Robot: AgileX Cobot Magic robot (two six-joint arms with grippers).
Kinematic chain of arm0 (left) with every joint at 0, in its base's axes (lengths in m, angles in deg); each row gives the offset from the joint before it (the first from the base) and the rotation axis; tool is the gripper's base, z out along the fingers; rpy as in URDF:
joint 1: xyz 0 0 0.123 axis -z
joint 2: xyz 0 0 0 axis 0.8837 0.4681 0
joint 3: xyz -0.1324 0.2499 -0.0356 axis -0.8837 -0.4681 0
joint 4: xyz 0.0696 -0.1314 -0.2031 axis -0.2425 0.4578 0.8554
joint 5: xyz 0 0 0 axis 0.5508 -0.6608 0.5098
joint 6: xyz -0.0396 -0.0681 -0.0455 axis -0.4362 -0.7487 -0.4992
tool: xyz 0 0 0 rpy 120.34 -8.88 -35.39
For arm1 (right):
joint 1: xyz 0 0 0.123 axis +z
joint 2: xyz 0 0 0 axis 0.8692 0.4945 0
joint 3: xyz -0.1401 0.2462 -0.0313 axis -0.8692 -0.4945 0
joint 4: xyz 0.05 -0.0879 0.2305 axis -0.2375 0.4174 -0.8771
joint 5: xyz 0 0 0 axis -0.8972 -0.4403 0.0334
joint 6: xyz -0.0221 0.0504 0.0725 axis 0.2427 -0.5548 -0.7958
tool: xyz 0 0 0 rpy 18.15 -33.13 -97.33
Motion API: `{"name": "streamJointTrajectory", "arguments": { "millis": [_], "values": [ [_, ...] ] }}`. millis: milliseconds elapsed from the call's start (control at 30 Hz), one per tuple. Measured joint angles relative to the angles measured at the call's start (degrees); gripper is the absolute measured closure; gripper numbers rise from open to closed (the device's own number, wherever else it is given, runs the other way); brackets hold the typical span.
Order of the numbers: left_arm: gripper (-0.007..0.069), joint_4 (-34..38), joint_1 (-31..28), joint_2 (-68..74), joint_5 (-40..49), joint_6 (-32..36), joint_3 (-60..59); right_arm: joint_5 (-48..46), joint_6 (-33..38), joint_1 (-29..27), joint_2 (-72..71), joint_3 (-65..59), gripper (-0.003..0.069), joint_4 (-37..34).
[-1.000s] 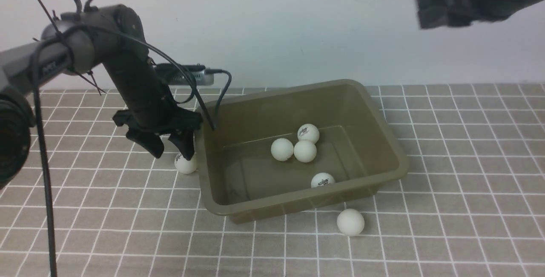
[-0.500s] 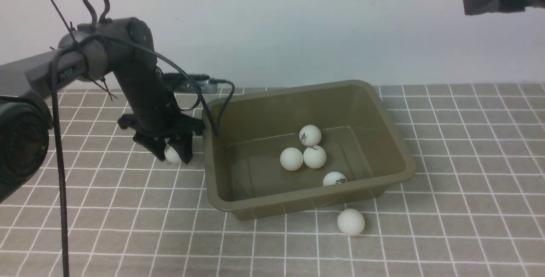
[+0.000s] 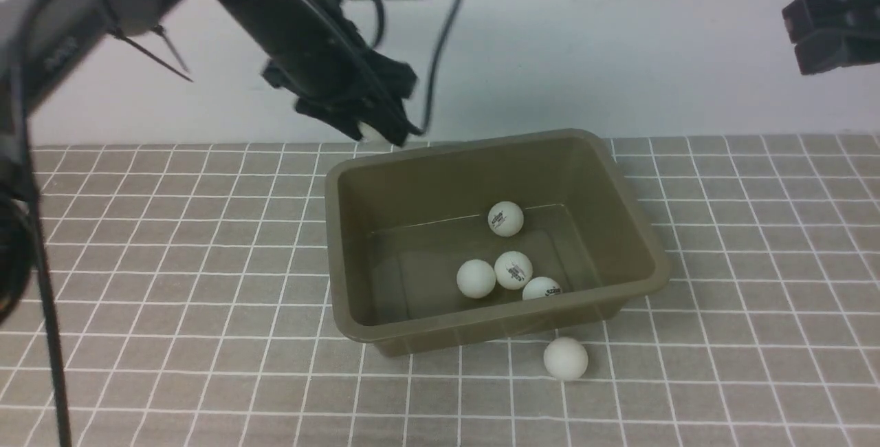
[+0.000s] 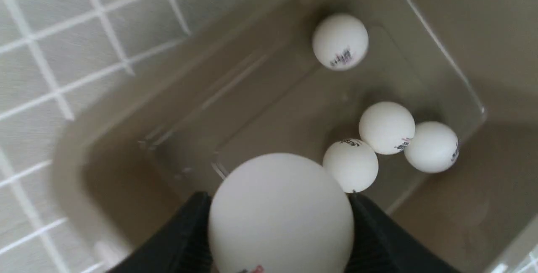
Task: Put the table tennis balls into the box on the grey coffee tablecloth.
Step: 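Drop the ball into the bin, then reach for and grasp a ping pong ball on the table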
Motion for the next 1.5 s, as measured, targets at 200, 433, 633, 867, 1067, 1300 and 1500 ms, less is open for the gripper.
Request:
{"name": "streamJointTrajectory", "arguments": {
  "millis": [200, 433, 633, 867, 1067, 1300, 1500],
  "values": [
    [0.0102, -5.41, 4.56, 4.19, 0.05, -3.28, -0.05, -0.98, 0.05, 0.00, -0.25, -0.08, 0.0452, 0.06],
    [0.0207, -10.95, 3.85, 4.81, 0.05, -6.47, -0.05, 0.55, -0.13, 0.00, -9.15, -13.79, 0.0452, -6.48],
    [0.0592, -11.26, 0.47, 4.13, 0.05, -5.32, -0.11, 17.66, 3.98, 4.68, -13.55, -38.93, 0.0432, -20.79],
    [0.0629, -11.32, -3.77, -2.17, 0.11, -5.31, -0.11, 38.58, 6.22, 16.60, -2.51, -49.53, 0.0337, -24.61],
    [0.0629, -12.14, -5.70, -7.05, 0.28, -4.68, -0.11, 53.44, 6.15, 19.55, 8.98, -49.58, 0.0186, -24.26],
    [0.0629, -14.43, -5.89, -8.17, 1.00, -4.43, -0.11, 64.79, 6.21, 19.67, 15.84, -49.58, 0.0119, -24.26],
    [0.0629, -14.49, -5.93, -8.17, 1.00, -4.38, -0.11, 66.18, 6.21, 20.56, 18.62, -48.32, 0.0259, -23.98]
  ]
}}
